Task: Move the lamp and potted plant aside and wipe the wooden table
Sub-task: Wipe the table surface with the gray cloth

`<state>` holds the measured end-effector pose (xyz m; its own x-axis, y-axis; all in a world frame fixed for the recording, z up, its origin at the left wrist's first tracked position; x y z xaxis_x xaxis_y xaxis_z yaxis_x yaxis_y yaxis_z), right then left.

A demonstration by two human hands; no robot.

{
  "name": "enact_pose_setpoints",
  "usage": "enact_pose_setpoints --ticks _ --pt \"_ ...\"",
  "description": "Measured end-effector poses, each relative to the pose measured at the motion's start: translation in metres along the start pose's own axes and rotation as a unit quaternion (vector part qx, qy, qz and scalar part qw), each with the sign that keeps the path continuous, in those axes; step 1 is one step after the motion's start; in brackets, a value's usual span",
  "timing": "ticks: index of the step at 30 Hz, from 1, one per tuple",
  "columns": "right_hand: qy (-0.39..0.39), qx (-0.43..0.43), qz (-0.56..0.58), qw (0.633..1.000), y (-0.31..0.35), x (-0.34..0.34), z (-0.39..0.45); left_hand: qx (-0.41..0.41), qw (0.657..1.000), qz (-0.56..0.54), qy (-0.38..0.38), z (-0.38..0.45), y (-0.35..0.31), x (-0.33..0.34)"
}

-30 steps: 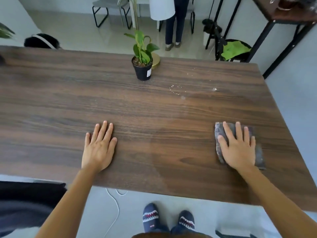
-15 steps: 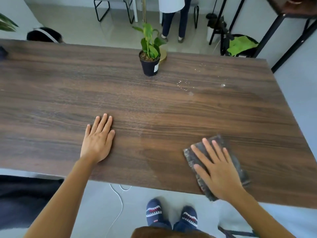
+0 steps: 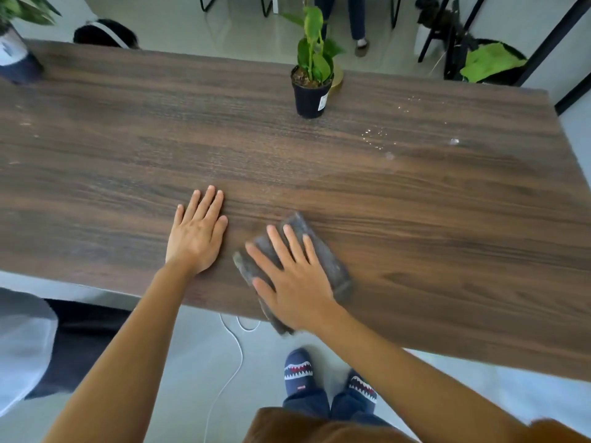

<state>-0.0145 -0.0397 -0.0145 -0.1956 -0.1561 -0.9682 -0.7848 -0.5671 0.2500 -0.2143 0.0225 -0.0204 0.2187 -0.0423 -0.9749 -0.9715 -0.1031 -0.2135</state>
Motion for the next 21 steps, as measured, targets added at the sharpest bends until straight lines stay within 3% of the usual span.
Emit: enact_pose_setpoints --ticks 3,5,8,11,13,17,19,21 --pt "0.023 -0.015 -0.027 0.999 -0.054 -0.008 -0.071 0.002 1.0 0.003 -0.011 0.0 0.0 0.0" --pt "0.02 0.069 -0.052 0.996 -0.113 -0.025 -0.086 0.003 1.0 0.008 -0.013 0.0 -0.001 0.002" --pt "0.007 0.233 -0.052 0.971 -0.173 -0.041 -0.033 0.0 1.0 0.004 -0.017 0.001 -0.001 0.001" --pt "-0.006 0.348 -0.017 0.937 -0.164 -0.04 0.062 -0.002 1.0 0.002 -0.015 0.0 -0.001 0.001" --pt "-0.005 0.314 -0.004 0.949 -0.122 -0.029 0.106 0.0 1.0 -0.003 -0.014 -0.001 -0.001 -0.001" --pt "-0.002 0.1 -0.007 0.995 -0.01 0.001 0.073 0.007 1.0 -0.007 -0.014 0.0 0.001 -0.001" --pt "-0.003 0.018 -0.012 1.0 0.001 0.003 0.015 0.007 1.0 -0.013 -0.018 0.0 0.001 -0.001" --pt "0.013 0.003 -0.032 0.999 -0.029 -0.001 -0.039 0.005 1.0 -0.018 -0.024 0.0 0.001 0.0"
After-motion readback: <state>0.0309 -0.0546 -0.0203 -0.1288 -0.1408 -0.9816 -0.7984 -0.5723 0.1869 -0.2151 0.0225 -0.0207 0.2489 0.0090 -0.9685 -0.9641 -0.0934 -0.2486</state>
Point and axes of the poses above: each hand's wrist, its own z-axis towards the middle knuckle, its own x-axis out of the palm, y = z × x, the point moved 4 cm from there along z, towards the middle knuckle, and after that the axes turned 2 degrees about -x, right-handed, at the moved point
